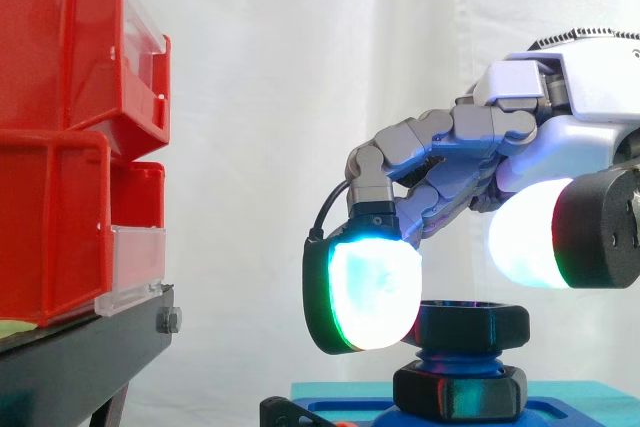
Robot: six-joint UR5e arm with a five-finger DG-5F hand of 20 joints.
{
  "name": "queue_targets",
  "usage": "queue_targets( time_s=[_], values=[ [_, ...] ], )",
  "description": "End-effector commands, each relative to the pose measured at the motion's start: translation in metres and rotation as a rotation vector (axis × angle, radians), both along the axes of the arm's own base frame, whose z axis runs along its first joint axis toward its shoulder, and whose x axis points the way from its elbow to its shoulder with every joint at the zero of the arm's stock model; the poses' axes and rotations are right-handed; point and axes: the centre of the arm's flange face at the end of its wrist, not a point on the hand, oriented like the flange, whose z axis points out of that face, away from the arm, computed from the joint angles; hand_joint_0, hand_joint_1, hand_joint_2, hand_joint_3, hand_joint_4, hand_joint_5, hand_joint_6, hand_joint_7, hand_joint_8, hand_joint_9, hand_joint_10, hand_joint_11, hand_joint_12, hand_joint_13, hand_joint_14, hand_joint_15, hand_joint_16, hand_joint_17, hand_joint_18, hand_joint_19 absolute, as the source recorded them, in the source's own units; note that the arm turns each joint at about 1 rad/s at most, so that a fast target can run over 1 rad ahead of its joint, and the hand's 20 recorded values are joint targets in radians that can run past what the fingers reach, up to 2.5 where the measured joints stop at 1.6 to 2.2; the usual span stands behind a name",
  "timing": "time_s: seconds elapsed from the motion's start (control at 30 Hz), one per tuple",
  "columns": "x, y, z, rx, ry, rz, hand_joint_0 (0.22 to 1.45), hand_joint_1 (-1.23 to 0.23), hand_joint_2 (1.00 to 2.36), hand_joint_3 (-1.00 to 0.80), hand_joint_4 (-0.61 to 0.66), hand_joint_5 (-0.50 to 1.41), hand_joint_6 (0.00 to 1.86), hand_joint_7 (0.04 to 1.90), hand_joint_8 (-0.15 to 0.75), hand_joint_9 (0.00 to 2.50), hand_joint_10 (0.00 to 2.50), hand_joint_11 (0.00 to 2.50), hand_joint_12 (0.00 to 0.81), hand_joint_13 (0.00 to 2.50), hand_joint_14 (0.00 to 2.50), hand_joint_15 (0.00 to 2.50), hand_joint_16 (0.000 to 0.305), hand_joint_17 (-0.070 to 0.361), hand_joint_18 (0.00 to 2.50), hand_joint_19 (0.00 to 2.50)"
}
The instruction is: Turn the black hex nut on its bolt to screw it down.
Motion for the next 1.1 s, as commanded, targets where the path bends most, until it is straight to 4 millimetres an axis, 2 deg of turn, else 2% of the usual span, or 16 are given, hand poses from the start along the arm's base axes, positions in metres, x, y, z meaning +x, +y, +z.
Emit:
queue_targets(
  time_s=[0.0, 0.5, 0.53, 0.63, 0.87, 1.07],
  values=[
    [-0.001, -0.005, 0.0, 0.0, 0.0, 0.005, 0.5, -0.43, 1.0, -0.5, 0.2, -0.13, 0.5, 1.16, 0.265, 0.53, 0.01, 0.33, 0.33, 0.54, 0.01, 0.22, 0.048, 0.109, 0.41, 0.24],
    [-0.005, -0.028, 0.0, -0.001, -0.005, 0.023, 0.5, -0.44, 1.0, -0.5, 0.2, -0.13, 0.5, 1.16, 0.266, 0.53, 0.01, 0.33, 0.326, 0.54, 0.01, 0.22, 0.048, 0.109, 0.41, 0.24],
    [-0.004, -0.033, -0.008, -0.001, 0.002, 0.025, 0.5, -0.44, 1.0, -0.5, 0.19, -0.13, 0.5, 1.16, 0.265, 0.53, 0.01, 0.34, 0.326, 0.54, 0.01, 0.22, 0.048, 0.109, 0.41, 0.24],
    [-0.003, -0.037, -0.012, -0.002, -0.008, 0.035, 0.5, -0.44, 1.0, -0.5, 0.19, -0.13, 0.5, 1.16, 0.265, 0.53, 0.01, 0.34, 0.325, 0.54, 0.01, 0.22, 0.048, 0.109, 0.41, 0.24],
    [-0.004, -0.049, -0.01, -0.003, -0.031, 0.048, 0.5, -0.43, 1.0, -0.5, 0.19, -0.13, 0.5, 1.16, 0.264, 0.53, 0.01, 0.34, 0.325, 0.54, 0.01, 0.22, 0.048, 0.109, 0.41, 0.24],
    [-0.008, -0.07, -0.01, -0.008, -0.038, 0.054, 0.5, -0.43, 1.0, -0.5, 0.19, -0.13, 0.5, 1.15, 0.264, 0.53, 0.01, 0.34, 0.325, 0.54, 0.01, 0.22, 0.049, 0.109, 0.42, 0.24]
  ],
)
